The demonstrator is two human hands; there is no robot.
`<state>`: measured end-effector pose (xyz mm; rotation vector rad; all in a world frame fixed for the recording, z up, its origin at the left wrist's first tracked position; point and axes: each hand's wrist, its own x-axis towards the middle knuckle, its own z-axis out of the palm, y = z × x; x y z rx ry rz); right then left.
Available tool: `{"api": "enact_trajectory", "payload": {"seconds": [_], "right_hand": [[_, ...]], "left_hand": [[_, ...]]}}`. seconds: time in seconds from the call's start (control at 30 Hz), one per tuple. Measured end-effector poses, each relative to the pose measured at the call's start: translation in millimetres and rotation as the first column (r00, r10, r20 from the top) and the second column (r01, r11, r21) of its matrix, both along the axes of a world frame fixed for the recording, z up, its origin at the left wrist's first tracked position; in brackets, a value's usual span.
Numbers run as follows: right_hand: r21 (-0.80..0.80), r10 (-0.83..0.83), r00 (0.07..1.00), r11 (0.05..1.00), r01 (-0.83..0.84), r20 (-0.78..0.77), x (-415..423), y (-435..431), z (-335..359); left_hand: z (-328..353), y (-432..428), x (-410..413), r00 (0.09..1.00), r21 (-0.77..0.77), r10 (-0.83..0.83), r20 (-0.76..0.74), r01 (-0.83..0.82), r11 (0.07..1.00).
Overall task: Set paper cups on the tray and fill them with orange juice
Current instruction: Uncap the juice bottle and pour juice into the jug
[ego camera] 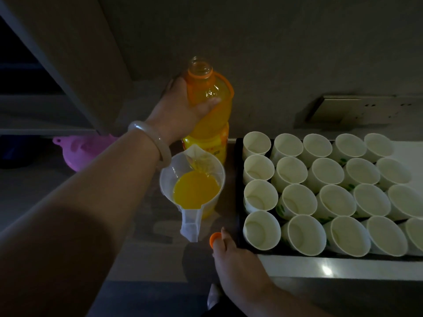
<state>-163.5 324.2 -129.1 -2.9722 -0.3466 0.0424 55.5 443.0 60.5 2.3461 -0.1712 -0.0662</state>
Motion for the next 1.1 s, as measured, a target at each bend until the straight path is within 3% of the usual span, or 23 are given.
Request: {"api": "enact_trajectory", "payload": {"seconds": [0.17,0.3,0.4,0.5,0.57,0.63,0.67,0.73,0.8,0.93,1.1], "right_hand": [[0.230,-0.025,0.989,0.973,-0.010,0.148,-3,-10,51],[0.495,-0.120,0.951,0.868,-0.039,0.285,6,-33,125],[0.569,-0.152,0.940,0.821,-0.052,0.306,36,-44,176],[0.545,-0.134,0.919,0.832,-0.099,0.372,90,-42,204],[0.616,-0.192,0.931,0.787,-0.042,0.310,125,-36,205],[0.782,-0.356,0.931,0.601,0.165,0.078,154,-27,201],[0.840,-0.409,0.904,0.444,0.312,-0.120,166,-22,198],[0.847,-0.358,0.812,0.095,0.522,-0.461,185,-16,193],[0.830,-0.285,0.784,-0.092,0.551,-0.552,194,-15,191],[0.893,-0.376,0.816,-0.083,0.442,-0.439,204,-20,196],[0.937,-0.388,0.880,0.095,0.335,-0.275,203,-27,197]], "left_hand": [[1,1,0,1.000,-0.006,-0.003,0.001,0.003,1.000],[0,1,2,1.000,-0.009,-0.003,0.016,0.003,1.000],[-2,3,3,1.000,-0.036,-0.027,0.011,0.027,0.999],[-2,3,5,1.000,-0.034,-0.013,0.014,0.013,0.999],[-2,2,6,1.000,-0.026,-0.002,0.017,0.002,1.000],[-1,2,6,1.000,-0.038,0.000,-0.010,0.000,0.999],[-1,2,6,1.000,-0.055,-0.003,-0.018,0.002,0.998],[2,2,4,1.000,-0.099,-0.018,-0.019,0.016,0.995],[3,3,3,0.999,-0.142,-0.026,-0.031,0.021,0.990],[4,10,-3,0.992,-0.288,-0.081,-0.101,0.049,0.956],[-14,31,-16,0.991,-0.261,-0.059,-0.123,0.025,0.965]]}}
